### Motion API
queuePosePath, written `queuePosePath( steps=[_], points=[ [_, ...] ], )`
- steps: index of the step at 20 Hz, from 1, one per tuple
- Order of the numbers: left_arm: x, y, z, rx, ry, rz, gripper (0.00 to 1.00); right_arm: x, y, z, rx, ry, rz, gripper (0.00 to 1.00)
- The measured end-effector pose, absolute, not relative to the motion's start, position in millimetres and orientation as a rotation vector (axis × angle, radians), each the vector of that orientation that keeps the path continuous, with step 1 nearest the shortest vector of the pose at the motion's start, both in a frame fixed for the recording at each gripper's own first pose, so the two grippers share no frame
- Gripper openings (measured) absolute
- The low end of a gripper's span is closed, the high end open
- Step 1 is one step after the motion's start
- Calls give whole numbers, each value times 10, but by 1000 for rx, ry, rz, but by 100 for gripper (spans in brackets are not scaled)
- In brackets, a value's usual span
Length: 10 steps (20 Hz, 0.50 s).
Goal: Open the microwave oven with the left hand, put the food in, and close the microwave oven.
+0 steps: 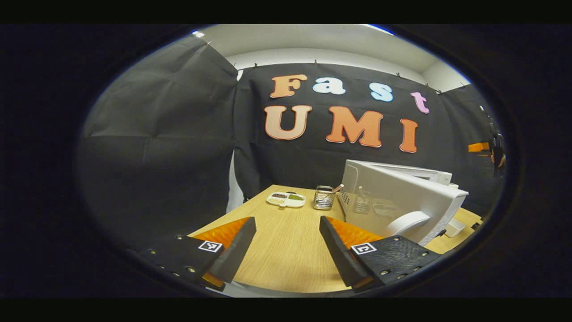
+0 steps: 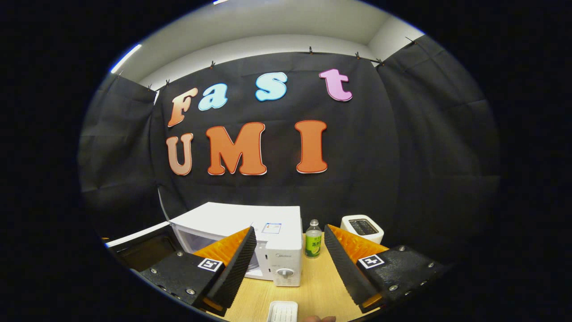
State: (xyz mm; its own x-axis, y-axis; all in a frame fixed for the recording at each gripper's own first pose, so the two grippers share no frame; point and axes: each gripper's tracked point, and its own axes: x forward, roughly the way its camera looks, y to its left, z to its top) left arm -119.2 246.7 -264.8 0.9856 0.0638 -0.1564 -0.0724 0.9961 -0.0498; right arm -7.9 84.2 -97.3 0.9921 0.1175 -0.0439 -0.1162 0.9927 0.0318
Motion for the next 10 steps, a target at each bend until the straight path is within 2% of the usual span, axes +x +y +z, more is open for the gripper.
queuePosePath(
  steps=[4,6,9,10],
  points=[
    [-1114,2295,-2670,-32,164,51,87,-100,497,-651,25,4,67,95],
    [-1094,2158,-2672,-31,152,30,74,-113,446,-602,37,-7,69,95],
    [-1061,1872,-2781,-57,181,-44,0,-142,466,-637,29,-7,91,95],
    [-1028,1826,-2871,-54,195,-52,2,-142,504,-648,28,-3,106,95]
  ],
)
